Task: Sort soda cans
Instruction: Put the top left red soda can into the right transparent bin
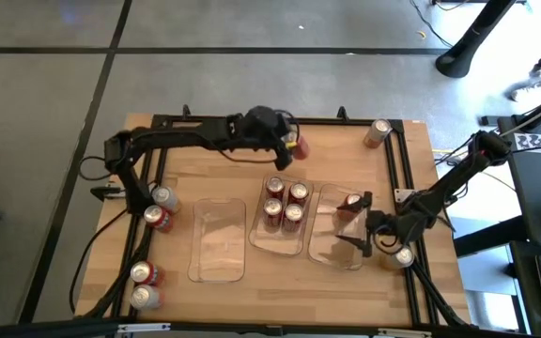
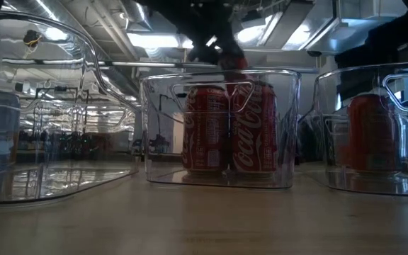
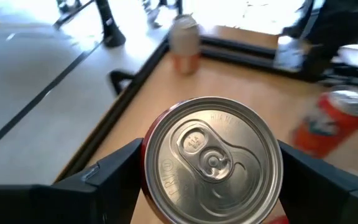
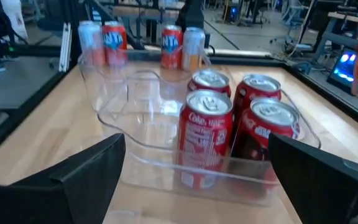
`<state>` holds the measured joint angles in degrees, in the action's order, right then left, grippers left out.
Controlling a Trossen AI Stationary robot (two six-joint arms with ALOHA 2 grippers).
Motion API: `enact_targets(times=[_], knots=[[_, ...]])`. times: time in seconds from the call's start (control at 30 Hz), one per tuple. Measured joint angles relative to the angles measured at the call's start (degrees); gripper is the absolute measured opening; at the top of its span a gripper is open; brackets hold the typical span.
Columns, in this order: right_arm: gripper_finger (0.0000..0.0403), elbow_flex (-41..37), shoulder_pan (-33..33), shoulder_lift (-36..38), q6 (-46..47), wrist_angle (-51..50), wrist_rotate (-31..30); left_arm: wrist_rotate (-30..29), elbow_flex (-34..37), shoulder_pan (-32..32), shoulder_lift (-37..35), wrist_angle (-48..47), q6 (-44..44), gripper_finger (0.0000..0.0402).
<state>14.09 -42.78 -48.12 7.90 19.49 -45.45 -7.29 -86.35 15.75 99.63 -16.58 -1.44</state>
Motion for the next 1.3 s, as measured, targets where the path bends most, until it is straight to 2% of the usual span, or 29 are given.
enact_targets(times=[0.33, 0.6, 0.8, 1.0, 1.3], knots=[[0.039, 2.44, 0.0, 6.91, -7.05, -0.44, 0.01, -0.38, 0.0, -6.02, 0.54, 4.24, 0.14, 0.0294], [0.039, 2.8, 0.0, 10.81, -11.21, -1.41, -0.19, 6.2, -0.01, -9.53, 0.74, 9.95, -2.25, 0.0294], [0.039, 2.81, 0.01, 12.67, -12.06, -0.86, -0.48, 6.26, -0.02, -10.51, 1.45, 13.61, -2.7, 0.0294], [0.039, 2.84, 0.02, 14.28, -15.6, 2.15, -0.03, 6.37, -0.38, -10.55, 3.73, 13.56, -4.3, 0.0294], [0.039, 2.84, 0.04, 15.04, -17.2, 1.99, 0.01, 8.43, -6.15, -11.61, 9.01, 11.39, -3.89, 0.0294]])
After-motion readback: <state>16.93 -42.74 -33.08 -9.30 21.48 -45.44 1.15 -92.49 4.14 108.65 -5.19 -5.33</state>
